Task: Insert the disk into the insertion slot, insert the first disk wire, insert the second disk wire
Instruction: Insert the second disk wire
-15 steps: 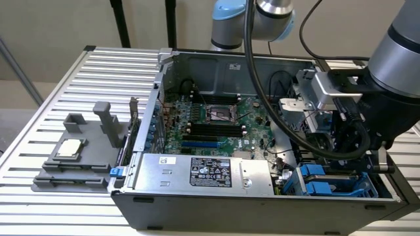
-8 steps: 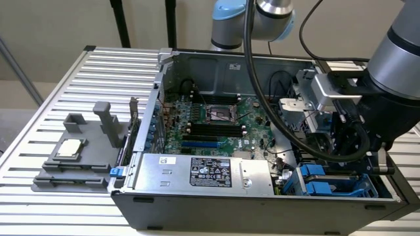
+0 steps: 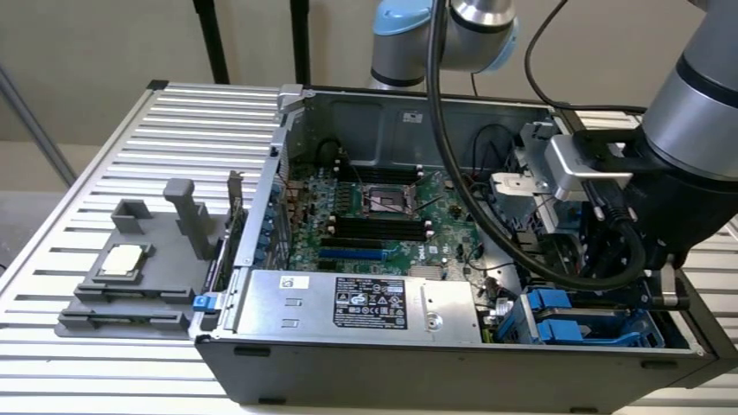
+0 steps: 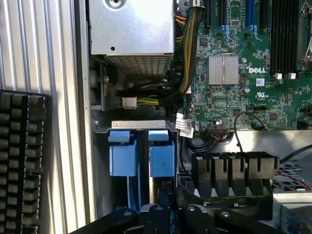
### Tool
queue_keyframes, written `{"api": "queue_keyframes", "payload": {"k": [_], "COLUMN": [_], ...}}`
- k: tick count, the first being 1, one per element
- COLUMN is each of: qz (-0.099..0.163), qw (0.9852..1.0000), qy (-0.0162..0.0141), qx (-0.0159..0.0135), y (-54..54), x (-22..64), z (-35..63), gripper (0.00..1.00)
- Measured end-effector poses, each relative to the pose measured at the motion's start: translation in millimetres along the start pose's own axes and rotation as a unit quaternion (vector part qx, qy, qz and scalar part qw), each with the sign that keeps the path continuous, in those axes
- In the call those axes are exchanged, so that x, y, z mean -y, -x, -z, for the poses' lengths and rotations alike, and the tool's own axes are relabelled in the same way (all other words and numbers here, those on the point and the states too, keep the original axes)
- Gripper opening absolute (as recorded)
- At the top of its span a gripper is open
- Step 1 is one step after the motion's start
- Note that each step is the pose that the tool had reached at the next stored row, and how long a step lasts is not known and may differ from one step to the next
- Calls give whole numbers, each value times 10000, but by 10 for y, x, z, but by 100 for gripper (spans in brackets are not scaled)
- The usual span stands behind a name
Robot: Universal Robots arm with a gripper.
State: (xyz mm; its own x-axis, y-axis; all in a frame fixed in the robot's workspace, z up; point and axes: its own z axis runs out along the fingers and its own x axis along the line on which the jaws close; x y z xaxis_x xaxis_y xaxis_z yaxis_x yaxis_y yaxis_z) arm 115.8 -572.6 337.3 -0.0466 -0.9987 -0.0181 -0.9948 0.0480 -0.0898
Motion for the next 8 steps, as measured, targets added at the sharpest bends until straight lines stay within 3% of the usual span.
{"api": "queue_keyframes", "payload": {"k": [5,6,8], "qz": [2,1,1], "qw": [10000,10000,10000], "qy": [0,0,1], "qx": [5,5,4], "y": [-2,-3,-8], "x": [1,3,7], "z": [-1,19,73], "gripper": [18,24,24]}}
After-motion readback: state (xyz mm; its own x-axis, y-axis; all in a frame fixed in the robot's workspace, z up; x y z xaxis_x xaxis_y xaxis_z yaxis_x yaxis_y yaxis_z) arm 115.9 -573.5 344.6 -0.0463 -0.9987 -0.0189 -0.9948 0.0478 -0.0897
